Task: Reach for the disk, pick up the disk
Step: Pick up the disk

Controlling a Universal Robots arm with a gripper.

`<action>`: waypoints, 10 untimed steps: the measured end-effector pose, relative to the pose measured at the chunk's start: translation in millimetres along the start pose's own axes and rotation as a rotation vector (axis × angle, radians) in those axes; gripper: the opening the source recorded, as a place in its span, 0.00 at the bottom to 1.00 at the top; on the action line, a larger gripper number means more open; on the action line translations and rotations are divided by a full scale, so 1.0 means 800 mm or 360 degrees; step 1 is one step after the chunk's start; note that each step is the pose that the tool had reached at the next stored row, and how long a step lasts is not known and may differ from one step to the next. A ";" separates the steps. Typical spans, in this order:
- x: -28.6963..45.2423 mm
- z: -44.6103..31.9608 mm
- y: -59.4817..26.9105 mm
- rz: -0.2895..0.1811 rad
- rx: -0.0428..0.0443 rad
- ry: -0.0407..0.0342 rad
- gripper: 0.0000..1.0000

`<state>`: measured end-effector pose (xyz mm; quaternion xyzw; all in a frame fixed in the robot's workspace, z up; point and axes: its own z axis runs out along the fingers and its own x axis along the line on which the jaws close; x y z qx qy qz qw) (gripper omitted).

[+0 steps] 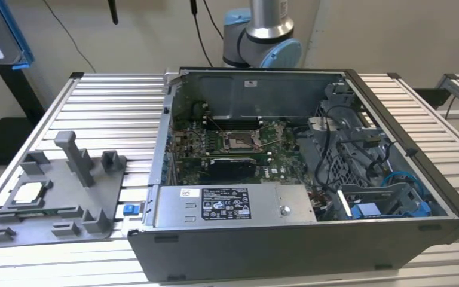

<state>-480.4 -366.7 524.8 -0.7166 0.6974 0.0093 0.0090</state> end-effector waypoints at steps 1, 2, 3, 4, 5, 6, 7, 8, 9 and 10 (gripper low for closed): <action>-0.0002 -0.0052 0.000 0.0000 0.0000 0.0000 0.00; -0.0003 -0.0100 0.000 0.0000 0.0000 0.0000 0.00; -0.0004 -0.0143 0.000 0.0000 0.0000 0.0000 0.00; -0.0005 -0.0185 0.000 0.0000 0.0000 0.0000 0.00; -0.0006 -0.0226 0.000 0.0000 0.0001 0.0000 0.00; -0.0007 -0.0264 0.000 0.0000 0.0001 0.0000 0.00; -0.0008 -0.0300 0.000 0.0000 0.0001 0.0000 0.00; -0.0009 -0.0329 0.000 0.0000 0.0002 0.0000 0.00; -0.0009 -0.0355 0.000 0.0000 0.0002 0.0000 0.00; -0.0009 -0.0376 0.000 0.0000 0.0003 0.0000 0.00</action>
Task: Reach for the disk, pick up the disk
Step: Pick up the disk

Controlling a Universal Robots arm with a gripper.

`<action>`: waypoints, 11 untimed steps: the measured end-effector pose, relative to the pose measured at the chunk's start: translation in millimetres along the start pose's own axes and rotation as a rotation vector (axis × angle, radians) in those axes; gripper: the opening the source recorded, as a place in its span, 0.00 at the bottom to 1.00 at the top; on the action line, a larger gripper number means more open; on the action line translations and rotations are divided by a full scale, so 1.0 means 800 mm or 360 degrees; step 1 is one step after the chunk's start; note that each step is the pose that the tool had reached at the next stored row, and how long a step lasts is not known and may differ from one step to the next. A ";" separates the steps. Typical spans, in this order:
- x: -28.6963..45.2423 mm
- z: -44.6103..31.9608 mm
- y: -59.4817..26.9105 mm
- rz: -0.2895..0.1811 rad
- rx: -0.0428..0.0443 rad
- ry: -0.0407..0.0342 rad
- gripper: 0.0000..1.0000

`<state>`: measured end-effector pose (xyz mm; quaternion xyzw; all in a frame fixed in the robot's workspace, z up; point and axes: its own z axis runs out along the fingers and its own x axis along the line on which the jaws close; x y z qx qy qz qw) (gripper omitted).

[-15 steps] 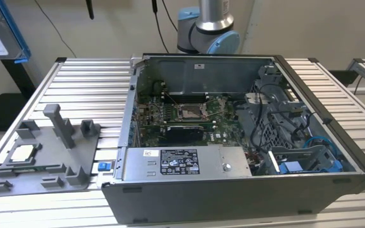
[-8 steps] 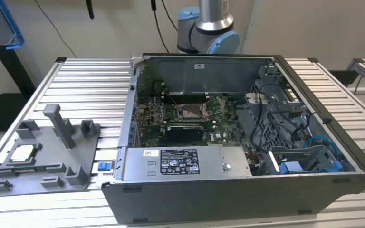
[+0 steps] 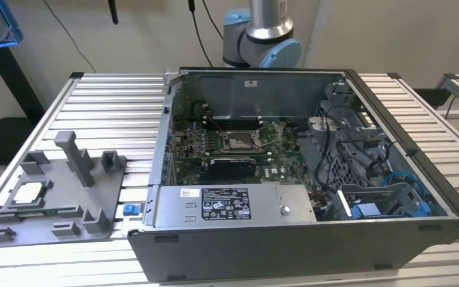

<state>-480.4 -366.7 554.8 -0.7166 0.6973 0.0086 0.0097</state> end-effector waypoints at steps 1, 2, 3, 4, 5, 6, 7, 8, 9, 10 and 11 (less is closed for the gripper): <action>-0.0001 -0.0023 0.000 0.0000 0.0000 0.0000 0.00; -0.0001 -0.0041 0.000 0.0000 0.0001 0.0000 0.00; -0.0002 -0.0054 0.000 0.0000 0.0002 0.0000 0.00; -0.0003 -0.0061 0.000 0.0000 0.0002 0.0000 0.00; -0.0003 -0.0062 0.000 0.0000 0.0002 0.0000 0.00; -0.0003 -0.0061 0.000 0.0000 0.0003 0.0000 0.00; -0.0003 -0.0060 0.000 0.0000 0.0003 0.0000 0.00; -0.0002 -0.0060 0.000 0.0000 0.0003 0.0000 0.00; -0.0002 -0.0060 0.000 0.0000 0.0003 0.0000 0.00; -0.0002 -0.0061 0.000 0.0000 0.0003 0.0000 0.00; -0.0002 -0.0061 0.000 0.0000 0.0003 -0.0001 0.00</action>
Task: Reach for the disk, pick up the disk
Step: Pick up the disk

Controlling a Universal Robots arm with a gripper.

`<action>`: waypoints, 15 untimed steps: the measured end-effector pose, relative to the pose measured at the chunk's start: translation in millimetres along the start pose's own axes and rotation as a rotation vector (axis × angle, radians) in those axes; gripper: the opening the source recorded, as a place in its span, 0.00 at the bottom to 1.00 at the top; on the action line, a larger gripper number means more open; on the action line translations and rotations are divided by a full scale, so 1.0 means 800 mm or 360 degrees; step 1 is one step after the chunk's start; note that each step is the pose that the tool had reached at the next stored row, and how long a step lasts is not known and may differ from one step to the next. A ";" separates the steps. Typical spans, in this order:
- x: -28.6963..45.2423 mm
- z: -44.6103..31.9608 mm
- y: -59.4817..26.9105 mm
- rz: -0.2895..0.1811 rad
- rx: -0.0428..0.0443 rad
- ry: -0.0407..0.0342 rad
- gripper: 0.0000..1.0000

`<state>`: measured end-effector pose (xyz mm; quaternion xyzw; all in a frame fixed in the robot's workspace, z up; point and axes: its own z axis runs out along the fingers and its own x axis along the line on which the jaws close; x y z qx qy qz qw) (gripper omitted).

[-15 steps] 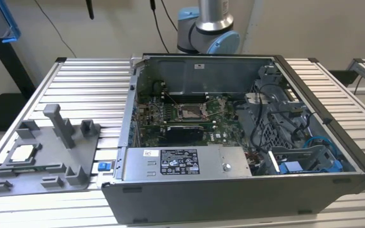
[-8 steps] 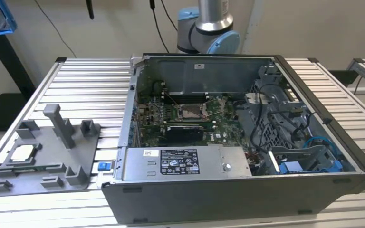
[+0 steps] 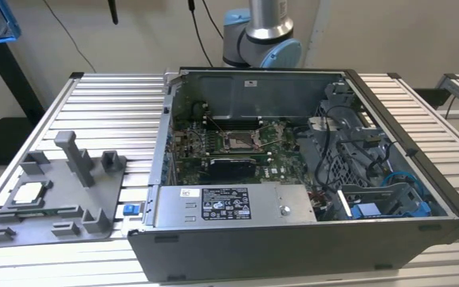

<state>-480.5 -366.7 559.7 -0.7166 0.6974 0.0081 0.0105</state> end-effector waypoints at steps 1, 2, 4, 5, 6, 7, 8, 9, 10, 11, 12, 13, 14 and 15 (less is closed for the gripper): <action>0.0000 0.0000 0.000 0.0000 0.0000 0.0000 0.00; 0.0000 0.0000 0.000 0.0000 0.0000 0.0000 0.00; 0.0002 0.0000 -0.005 0.0000 0.0000 0.0000 0.00; 0.0003 0.0000 -0.011 0.0000 -0.0001 0.0000 0.00; 0.0005 0.0002 -0.017 0.0000 -0.0001 0.0000 0.00; 0.0007 0.0003 -0.022 0.0000 -0.0002 0.0000 0.00; 0.0008 0.0002 -0.027 0.0000 -0.0002 0.0000 0.00; 0.0009 0.0004 -0.033 0.0000 -0.0002 0.0000 0.00; 0.0011 0.0004 -0.039 0.0000 -0.0002 0.0000 0.00; 0.0012 0.0004 -0.045 0.0000 -0.0002 0.0000 0.00; 0.0014 0.0006 -0.050 0.0000 -0.0002 0.0000 0.00; 0.0015 0.0005 -0.056 0.0000 -0.0002 0.0000 0.00; 0.0017 0.0006 -0.061 0.0000 -0.0002 0.0000 0.00; 0.0018 0.0007 -0.067 0.0000 -0.0002 0.0000 0.00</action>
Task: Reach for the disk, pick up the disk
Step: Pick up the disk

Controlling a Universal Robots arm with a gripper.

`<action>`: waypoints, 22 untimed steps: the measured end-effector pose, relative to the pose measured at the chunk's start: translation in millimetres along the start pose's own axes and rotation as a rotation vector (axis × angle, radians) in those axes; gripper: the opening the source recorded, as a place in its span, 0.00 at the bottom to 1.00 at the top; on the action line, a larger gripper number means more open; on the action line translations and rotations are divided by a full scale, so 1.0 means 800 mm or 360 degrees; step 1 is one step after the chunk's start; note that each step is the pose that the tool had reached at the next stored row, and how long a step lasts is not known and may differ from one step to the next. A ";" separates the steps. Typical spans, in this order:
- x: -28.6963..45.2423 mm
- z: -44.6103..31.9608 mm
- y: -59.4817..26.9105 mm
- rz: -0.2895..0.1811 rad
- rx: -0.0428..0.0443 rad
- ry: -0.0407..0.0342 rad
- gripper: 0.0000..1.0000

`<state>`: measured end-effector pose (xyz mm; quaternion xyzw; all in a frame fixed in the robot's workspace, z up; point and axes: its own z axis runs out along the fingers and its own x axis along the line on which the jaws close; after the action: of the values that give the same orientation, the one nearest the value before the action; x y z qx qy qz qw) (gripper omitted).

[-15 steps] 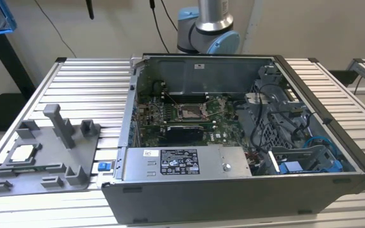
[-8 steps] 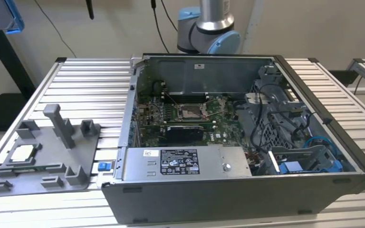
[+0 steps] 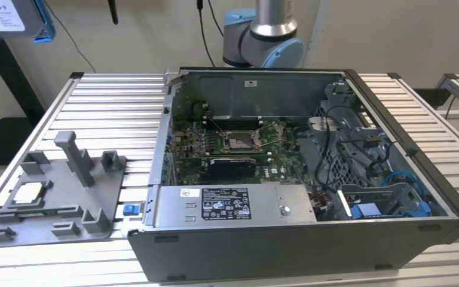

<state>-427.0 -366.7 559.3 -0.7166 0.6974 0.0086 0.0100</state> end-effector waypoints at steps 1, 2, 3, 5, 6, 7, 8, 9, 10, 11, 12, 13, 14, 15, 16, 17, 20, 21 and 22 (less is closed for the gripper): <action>0.0002 0.0000 -0.006 0.0000 0.0000 0.0000 0.00; 0.0003 0.0000 -0.011 0.0000 0.0000 0.0000 0.00; 0.0005 0.0000 -0.016 0.0000 0.0000 0.0000 0.00; 0.0007 0.0000 -0.026 0.0000 0.0000 0.0000 0.00; 0.0008 0.0001 -0.031 0.0000 0.0000 0.0000 0.00; 0.0010 0.0001 -0.036 0.0000 0.0000 0.0000 0.00; 0.0011 0.0000 -0.041 0.0000 0.0000 0.0000 0.00; 0.0013 0.0001 -0.046 0.0000 0.0000 0.0000 0.00; 0.0014 0.0001 -0.051 0.0000 0.0000 0.0000 0.00; 0.0016 0.0002 -0.056 0.0000 0.0000 0.0000 0.00; 0.0017 0.0001 -0.062 0.0000 0.0000 0.0000 0.00; 0.0018 0.0002 -0.067 0.0000 0.0000 0.0000 0.00; 0.0019 0.0002 -0.072 0.0000 0.0000 0.0000 0.00; 0.0021 0.0002 -0.077 0.0000 0.0000 0.0000 0.00; 0.0024 0.0003 -0.086 0.0000 0.0000 0.0000 0.00; 0.0026 0.0004 -0.095 0.0000 0.0000 0.0000 0.00; 0.0030 0.0005 -0.110 0.0000 -0.0001 0.0000 0.00; 0.0032 0.0005 -0.116 0.0000 0.0000 0.0000 0.00; 0.0033 0.0005 -0.120 0.0000 0.0000 0.0000 0.00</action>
<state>-330.7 -366.7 559.1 -0.7166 0.6974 0.0087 0.0099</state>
